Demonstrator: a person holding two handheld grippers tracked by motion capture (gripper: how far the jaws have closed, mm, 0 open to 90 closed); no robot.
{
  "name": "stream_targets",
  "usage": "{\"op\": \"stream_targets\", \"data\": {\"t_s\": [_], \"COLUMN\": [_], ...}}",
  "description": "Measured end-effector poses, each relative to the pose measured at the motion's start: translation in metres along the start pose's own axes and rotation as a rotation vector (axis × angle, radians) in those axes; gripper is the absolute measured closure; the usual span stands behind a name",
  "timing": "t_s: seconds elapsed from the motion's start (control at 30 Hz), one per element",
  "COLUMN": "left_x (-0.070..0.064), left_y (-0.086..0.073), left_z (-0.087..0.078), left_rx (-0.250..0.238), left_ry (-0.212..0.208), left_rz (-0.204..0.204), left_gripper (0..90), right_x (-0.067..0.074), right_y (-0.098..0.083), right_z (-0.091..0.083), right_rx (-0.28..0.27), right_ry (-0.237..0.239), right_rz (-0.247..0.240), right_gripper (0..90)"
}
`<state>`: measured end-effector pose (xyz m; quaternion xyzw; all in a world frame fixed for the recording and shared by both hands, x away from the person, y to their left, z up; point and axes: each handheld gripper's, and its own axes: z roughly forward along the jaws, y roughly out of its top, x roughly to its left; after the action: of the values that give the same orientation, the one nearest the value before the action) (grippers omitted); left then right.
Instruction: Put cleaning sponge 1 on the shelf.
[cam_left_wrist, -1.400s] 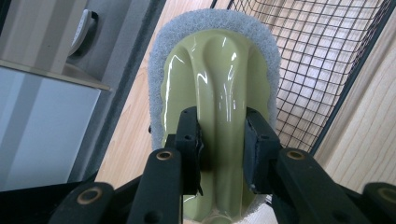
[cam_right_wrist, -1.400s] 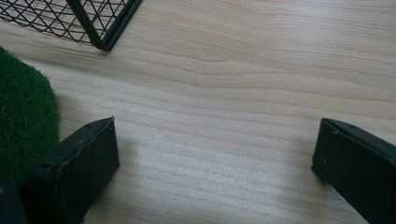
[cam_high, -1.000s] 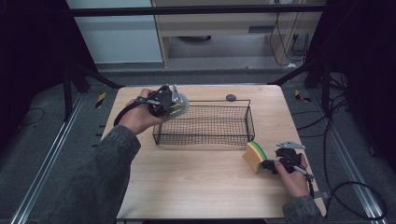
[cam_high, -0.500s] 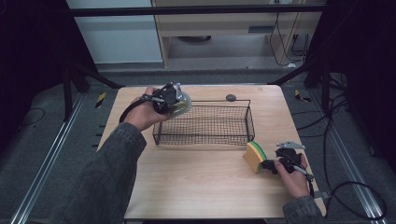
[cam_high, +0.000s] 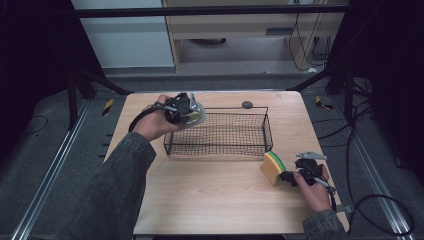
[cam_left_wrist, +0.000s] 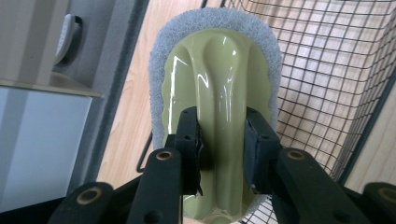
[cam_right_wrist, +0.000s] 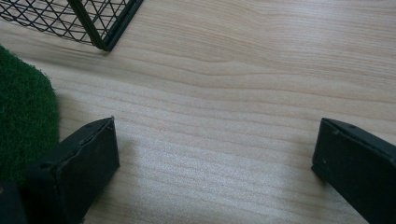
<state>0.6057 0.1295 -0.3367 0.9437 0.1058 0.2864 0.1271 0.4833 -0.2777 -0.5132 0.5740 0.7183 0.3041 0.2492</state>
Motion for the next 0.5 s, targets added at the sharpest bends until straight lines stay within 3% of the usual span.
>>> {"op": "stream_targets", "data": {"t_s": [0.5], "left_x": [-0.0079], "left_y": [-0.0038], "left_z": [0.0076], "left_rx": [-0.006], "left_ry": [-0.034], "left_rz": [0.041], "left_gripper": [70.3], "right_x": [0.0001], "right_y": [0.0009], "right_z": [0.0008], "right_rx": [0.000], "right_ry": [0.005], "right_rz": [-0.002], "right_gripper": [0.6]}}
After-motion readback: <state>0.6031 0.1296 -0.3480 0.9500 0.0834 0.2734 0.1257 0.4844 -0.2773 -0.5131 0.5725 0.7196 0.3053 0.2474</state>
